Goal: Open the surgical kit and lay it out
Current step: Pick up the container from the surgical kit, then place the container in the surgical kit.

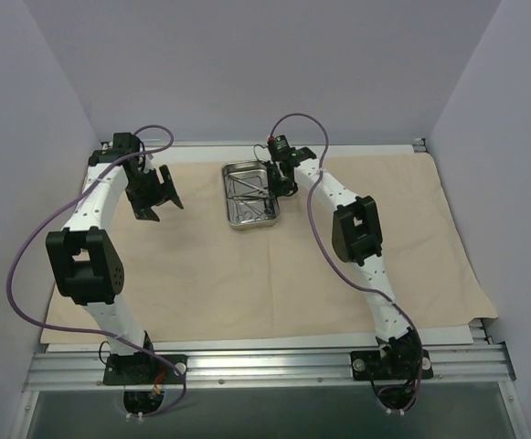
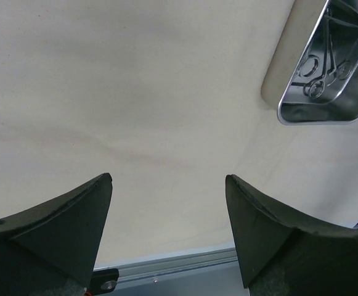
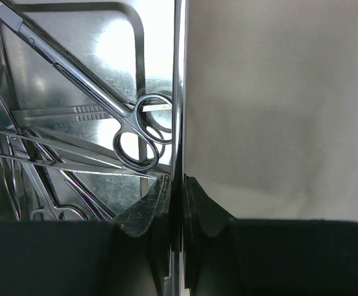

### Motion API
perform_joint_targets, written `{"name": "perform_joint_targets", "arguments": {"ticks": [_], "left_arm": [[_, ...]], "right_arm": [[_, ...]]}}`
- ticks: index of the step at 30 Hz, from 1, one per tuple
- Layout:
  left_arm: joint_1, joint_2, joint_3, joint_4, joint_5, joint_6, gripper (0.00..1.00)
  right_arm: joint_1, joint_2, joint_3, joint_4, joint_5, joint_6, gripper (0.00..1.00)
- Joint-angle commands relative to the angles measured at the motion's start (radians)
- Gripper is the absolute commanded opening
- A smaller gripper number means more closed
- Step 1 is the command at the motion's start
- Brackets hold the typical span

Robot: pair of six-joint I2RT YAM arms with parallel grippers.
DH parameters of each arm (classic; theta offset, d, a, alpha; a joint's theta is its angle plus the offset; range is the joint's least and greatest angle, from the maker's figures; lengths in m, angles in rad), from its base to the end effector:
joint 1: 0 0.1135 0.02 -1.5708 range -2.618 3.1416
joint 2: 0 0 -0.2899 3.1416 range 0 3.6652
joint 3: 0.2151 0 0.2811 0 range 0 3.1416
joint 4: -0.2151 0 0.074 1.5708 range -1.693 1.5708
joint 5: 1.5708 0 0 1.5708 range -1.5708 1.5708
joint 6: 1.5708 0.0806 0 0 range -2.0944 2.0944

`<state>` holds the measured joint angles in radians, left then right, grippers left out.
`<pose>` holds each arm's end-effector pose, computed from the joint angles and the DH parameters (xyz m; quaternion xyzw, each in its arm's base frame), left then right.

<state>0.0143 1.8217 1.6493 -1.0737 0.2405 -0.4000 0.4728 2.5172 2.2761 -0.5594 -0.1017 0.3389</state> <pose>0.4216 -0.0132 0.2620 -0.1825 0.9628 -0.1469 0.1348 0.5692 0.3004 0.1650 -0.0810 0.9222 0.1914 0.3261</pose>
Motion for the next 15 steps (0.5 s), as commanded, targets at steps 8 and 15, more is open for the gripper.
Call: {"name": "perform_joint_targets", "arguments": {"ticks": [8, 15], "left_arm": [[-0.002, -0.004, 0.018, -0.003, 0.008, -0.002, 0.86], [0.048, -0.039, -0.075, 0.015, 0.019, -0.013, 0.86]], "right_arm": [[0.191, -0.049, 0.148, 0.072, -0.067, -0.032, 0.00], [0.273, -0.024, 0.154, 0.087, -0.145, -0.083, 0.00]]}}
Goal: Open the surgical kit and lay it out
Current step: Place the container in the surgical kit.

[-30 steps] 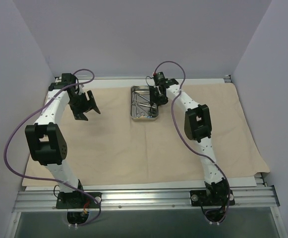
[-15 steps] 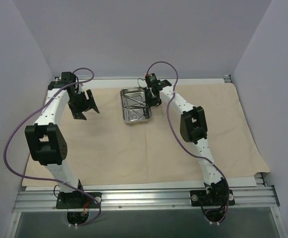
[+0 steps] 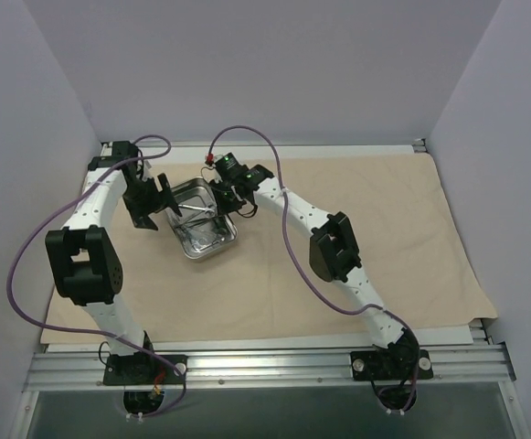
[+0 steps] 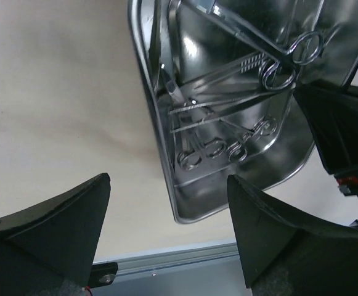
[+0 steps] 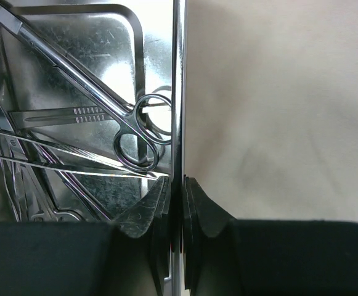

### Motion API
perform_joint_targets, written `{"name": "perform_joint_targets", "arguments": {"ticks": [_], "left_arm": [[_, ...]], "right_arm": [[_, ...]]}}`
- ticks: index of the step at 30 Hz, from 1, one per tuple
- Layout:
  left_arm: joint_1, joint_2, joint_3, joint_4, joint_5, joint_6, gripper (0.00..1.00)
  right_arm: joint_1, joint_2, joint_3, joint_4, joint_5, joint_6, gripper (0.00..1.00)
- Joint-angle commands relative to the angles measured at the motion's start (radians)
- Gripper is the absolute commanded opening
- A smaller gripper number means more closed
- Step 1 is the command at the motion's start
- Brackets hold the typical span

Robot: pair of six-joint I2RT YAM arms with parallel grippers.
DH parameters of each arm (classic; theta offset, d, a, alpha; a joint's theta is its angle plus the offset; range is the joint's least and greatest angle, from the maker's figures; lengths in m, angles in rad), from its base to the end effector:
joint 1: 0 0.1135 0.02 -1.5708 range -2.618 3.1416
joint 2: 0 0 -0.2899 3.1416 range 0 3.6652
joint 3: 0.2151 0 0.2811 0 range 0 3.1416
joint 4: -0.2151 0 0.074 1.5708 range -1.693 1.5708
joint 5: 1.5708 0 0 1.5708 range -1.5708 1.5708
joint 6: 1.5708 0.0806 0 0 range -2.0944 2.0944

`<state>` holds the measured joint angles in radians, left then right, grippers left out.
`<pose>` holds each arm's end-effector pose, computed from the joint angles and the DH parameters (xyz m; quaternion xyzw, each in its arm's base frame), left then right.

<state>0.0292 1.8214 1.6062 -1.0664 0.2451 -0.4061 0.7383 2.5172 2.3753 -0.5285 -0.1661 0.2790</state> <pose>0.4168 -0.0074 0.2484 -0.1949 0.9628 -0.1456 0.1178 0.4761 0.4512 0.2082 -0.2394 0.8655 0.2764 0.3424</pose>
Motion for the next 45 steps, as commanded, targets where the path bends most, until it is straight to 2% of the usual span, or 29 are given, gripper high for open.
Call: {"name": "perform_joint_targets", "arguments": {"ticks": [1, 7, 15, 19, 23, 27, 29, 34, 37, 40, 41, 45], "left_arm": [[0.050, -0.042, -0.044, 0.011, 0.023, -0.008, 0.85], [0.103, -0.057, -0.107, 0.028, 0.040, -0.008, 0.85], [0.124, -0.039, -0.187, 0.049, 0.065, -0.007, 0.76], [0.150, -0.019, -0.221, 0.060, 0.069, 0.001, 0.67], [0.185, -0.008, -0.262, 0.075, 0.065, 0.010, 0.48], [0.204, 0.007, -0.284, 0.066, 0.042, 0.023, 0.40], [0.215, 0.012, -0.296, 0.069, 0.034, 0.024, 0.40], [0.224, 0.021, -0.328, 0.094, 0.019, 0.026, 0.53], [0.235, 0.035, -0.334, 0.094, 0.013, 0.033, 0.57], [0.250, 0.038, -0.338, 0.097, 0.011, 0.042, 0.60], [0.253, 0.036, -0.338, 0.092, 0.010, 0.044, 0.67], [0.261, 0.007, -0.335, 0.086, -0.003, 0.056, 0.75]], "right_arm": [[0.021, -0.024, 0.053, 0.056, -0.090, -0.030, 0.00], [0.049, -0.023, 0.047, 0.053, -0.111, -0.080, 0.00], [0.085, -0.008, 0.045, 0.058, -0.145, -0.089, 0.00], [0.118, -0.006, 0.038, 0.058, -0.154, -0.089, 0.00], [0.137, -0.008, 0.032, 0.064, -0.167, -0.080, 0.00], [0.156, -0.003, 0.018, 0.059, -0.159, -0.069, 0.01], [0.171, 0.000, 0.016, 0.053, -0.147, -0.067, 0.01], [0.197, 0.008, 0.010, 0.041, -0.124, -0.058, 0.01], [0.213, 0.011, 0.002, 0.039, -0.115, -0.052, 0.02], [0.220, 0.014, -0.014, 0.035, -0.110, -0.044, 0.11], [0.220, 0.017, -0.017, 0.033, -0.108, -0.043, 0.13], [0.223, 0.014, -0.018, 0.012, -0.087, -0.038, 0.27]]}}
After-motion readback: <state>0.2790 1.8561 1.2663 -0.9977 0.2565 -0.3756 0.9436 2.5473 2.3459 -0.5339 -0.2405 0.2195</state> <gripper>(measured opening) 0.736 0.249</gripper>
